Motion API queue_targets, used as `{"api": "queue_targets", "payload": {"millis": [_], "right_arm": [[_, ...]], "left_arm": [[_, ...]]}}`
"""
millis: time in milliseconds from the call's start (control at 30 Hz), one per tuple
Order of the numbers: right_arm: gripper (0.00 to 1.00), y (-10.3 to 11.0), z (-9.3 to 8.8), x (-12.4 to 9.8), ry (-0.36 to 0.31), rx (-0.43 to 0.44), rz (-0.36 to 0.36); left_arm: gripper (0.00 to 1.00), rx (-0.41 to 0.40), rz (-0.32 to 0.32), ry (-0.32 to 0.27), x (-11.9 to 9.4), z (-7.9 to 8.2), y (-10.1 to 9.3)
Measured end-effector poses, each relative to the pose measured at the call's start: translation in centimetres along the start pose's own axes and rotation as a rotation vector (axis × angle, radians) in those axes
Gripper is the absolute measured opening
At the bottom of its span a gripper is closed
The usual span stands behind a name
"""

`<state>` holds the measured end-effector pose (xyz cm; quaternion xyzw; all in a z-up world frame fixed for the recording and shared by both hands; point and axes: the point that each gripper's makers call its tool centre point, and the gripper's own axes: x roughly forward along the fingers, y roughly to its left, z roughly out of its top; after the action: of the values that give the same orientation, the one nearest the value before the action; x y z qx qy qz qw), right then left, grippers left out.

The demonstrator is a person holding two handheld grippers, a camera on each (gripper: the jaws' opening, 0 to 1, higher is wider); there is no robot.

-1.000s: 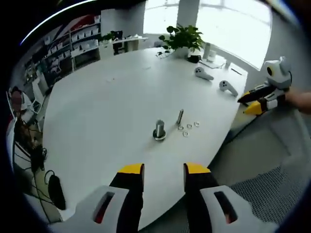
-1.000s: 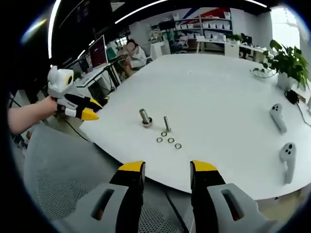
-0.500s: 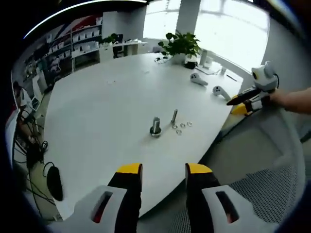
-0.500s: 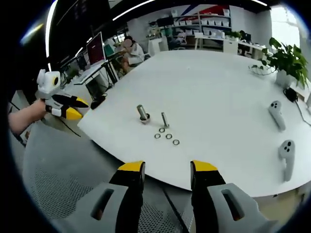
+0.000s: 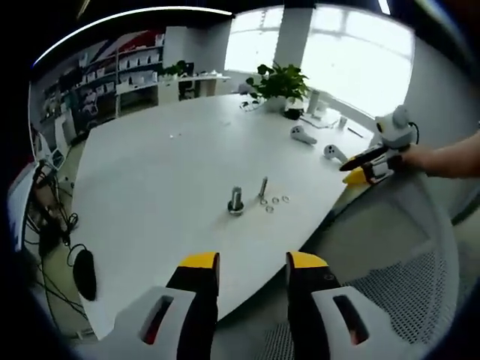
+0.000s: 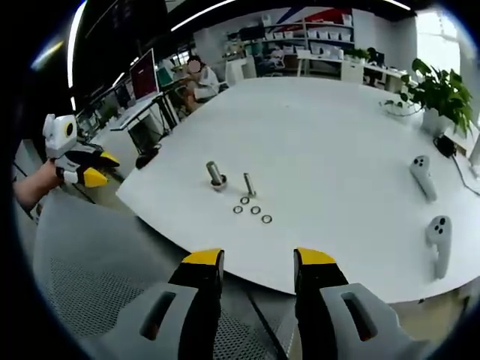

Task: Place the washer onto the threaded stud by aligning its center hole with the stud, sliding it down to the base, and recovering from edge contact or off-axis alignment until the washer reaches the visible bottom stop.

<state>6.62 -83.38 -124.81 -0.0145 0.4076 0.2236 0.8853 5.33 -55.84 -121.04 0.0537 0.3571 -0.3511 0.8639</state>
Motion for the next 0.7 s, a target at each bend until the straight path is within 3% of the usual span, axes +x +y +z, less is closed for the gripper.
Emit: {"api": "queue_targets", "payload": {"millis": [333,700], "right_arm": [[0.37,0.0,-0.3,0.0,0.018,-0.002,0.000],[0.37,-0.1,-0.5,0.0,0.031,-0.012,-0.012]], "left_arm": [[0.33,-0.019,0.003,-0.006,0.2,-1.0,-0.6],[0.32,-0.006,0.003,-0.034,0.1,-0.6,-0.6]]}}
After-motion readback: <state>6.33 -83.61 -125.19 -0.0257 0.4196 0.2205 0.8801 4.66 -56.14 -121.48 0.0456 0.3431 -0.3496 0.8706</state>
